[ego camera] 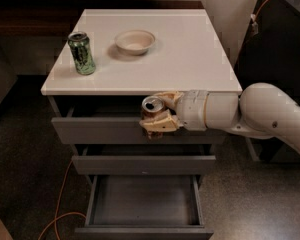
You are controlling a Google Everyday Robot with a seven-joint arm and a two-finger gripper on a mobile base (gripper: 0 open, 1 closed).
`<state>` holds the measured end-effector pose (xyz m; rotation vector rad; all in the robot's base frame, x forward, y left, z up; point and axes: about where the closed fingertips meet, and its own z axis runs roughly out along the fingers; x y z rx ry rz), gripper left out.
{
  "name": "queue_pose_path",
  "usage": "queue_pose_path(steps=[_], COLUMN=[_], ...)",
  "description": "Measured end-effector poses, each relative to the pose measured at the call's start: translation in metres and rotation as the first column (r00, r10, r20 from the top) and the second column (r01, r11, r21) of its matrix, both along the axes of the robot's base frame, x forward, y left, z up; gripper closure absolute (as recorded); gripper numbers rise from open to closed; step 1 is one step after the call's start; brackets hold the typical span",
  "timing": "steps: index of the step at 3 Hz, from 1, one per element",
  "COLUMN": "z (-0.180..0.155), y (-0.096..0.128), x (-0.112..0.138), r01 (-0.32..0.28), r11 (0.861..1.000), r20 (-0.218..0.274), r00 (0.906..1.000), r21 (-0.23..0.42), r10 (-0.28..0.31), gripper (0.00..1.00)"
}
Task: Place orange can into bottom drawer
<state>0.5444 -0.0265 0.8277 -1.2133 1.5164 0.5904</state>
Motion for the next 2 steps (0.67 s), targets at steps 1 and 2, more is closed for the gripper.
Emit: queue_pose_path(steps=[1, 2], z=[-0.043, -0.084], y=[-0.004, -0.009], x=[-0.001, 0.002], r01=[0.012, 0.057], r11=[0.999, 0.995], r20=[0.003, -0.006], r00=[0.9999, 0.9983], r21=[-0.032, -0.079], r10=[-0.012, -0.058], gripper=[1.0, 1.0])
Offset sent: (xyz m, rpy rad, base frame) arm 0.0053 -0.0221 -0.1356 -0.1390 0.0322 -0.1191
